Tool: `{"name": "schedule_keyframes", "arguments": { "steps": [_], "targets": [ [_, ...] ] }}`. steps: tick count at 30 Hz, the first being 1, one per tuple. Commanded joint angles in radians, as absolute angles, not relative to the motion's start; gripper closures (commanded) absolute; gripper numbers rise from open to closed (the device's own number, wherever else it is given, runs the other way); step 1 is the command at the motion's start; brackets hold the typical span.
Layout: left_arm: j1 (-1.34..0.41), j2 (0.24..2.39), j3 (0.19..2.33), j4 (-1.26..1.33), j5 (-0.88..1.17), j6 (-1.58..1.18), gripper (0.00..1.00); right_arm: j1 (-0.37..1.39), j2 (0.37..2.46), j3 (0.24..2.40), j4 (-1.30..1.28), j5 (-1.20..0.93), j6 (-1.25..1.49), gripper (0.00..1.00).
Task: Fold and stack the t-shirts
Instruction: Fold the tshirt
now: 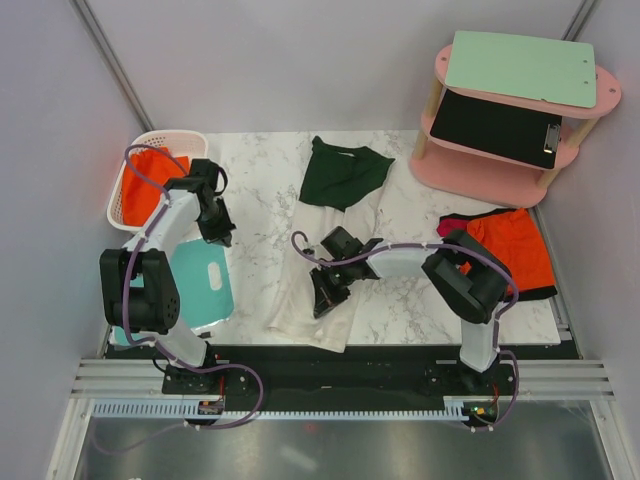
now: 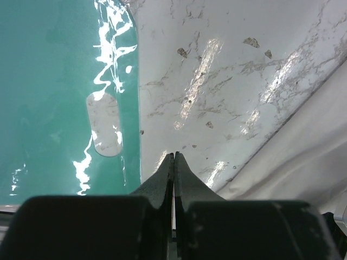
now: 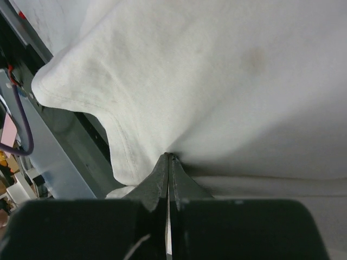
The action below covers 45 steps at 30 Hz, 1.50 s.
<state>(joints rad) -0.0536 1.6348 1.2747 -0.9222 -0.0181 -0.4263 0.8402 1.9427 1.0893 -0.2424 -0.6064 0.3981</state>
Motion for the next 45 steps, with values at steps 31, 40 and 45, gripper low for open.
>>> {"name": "schedule_keyframes", "arguments": {
  "steps": [31,40,45],
  "targets": [
    [-0.293,1.709,1.224,-0.732,0.094,-0.454,0.98,0.427,2.123,1.690,-0.419,-0.121,0.288,1.00],
    [-0.301,1.732,1.235,-0.726,0.086,-0.445,0.98,0.370,2.318,1.880,-0.431,-0.112,0.287,1.00],
    [-0.301,1.759,1.244,-0.726,0.087,-0.440,0.98,0.368,2.463,2.054,-0.489,-0.136,0.279,1.00]
  ]
}}
